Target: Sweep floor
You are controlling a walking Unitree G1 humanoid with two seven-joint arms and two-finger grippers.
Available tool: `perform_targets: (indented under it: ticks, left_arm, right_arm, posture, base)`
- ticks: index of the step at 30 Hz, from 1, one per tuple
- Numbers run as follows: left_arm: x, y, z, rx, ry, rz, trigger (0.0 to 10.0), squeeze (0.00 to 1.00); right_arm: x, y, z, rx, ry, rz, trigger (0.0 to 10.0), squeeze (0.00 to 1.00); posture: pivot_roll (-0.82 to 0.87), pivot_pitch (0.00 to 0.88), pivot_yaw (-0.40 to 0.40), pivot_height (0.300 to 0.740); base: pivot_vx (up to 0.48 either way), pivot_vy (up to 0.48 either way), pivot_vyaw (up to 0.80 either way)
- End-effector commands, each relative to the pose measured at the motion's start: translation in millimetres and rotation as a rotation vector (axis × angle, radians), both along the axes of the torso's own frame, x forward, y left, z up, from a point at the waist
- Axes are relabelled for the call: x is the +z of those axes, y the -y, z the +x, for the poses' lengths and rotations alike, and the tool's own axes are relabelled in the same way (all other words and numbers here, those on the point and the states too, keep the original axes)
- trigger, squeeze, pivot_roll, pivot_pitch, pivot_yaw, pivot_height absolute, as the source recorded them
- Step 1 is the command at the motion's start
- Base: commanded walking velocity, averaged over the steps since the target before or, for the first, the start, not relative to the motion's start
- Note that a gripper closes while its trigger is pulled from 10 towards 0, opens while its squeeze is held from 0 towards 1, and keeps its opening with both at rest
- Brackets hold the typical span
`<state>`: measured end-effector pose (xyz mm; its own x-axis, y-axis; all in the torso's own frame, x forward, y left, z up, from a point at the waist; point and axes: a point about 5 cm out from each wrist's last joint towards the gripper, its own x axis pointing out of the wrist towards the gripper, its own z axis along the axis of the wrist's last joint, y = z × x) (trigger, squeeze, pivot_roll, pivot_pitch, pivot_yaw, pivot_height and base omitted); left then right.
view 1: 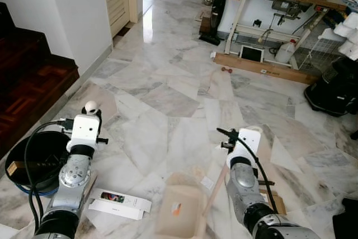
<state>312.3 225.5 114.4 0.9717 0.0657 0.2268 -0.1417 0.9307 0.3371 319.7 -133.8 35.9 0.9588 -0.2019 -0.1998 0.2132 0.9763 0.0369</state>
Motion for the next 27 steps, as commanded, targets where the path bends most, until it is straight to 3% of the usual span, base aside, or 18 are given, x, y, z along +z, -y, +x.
perform_targets:
  ticks: [1,9,17,21,27]
  left_arm:
    - [13,1.9,2.5,-0.002,0.069,-0.010,10.0,0.00]
    - [11,-5.3,2.5,0.027,0.062,-0.053,10.0,0.00]
    - [17,-18.0,0.1,0.061,0.081,-0.015,10.0,0.00]
    - [16,-19.2,-0.1,0.057,0.067,0.022,10.0,0.00]
    - [8,-11.3,0.9,0.021,0.026,0.010,10.0,0.00]
  right_arm:
    - [2,4.6,1.4,-0.004,0.011,-0.014,10.0,0.00]
    - [2,2.9,0.8,0.012,0.012,-0.015,10.0,0.00]
    - [-2,4.8,-1.5,0.023,-0.009,-0.062,10.0,0.00]
    - [-3,4.6,-1.5,0.026,-0.016,-0.066,10.0,0.00]
    - [-4,6.4,-2.7,0.027,-0.023,-0.071,10.0,0.00]
  posture:
    - [0.10,0.053,-0.142,0.740]
    - [0.10,0.046,-0.141,0.740]
    - [0.10,0.050,-0.147,0.740]
    - [0.10,0.057,-0.149,0.740]
    - [0.09,0.065,-0.152,0.740]
  base:
    - [0.000,0.000,0.00]
    - [0.000,0.000,0.00]
    - [0.000,0.000,0.00]
    - [0.000,0.000,0.00]
    - [0.000,0.000,0.00]
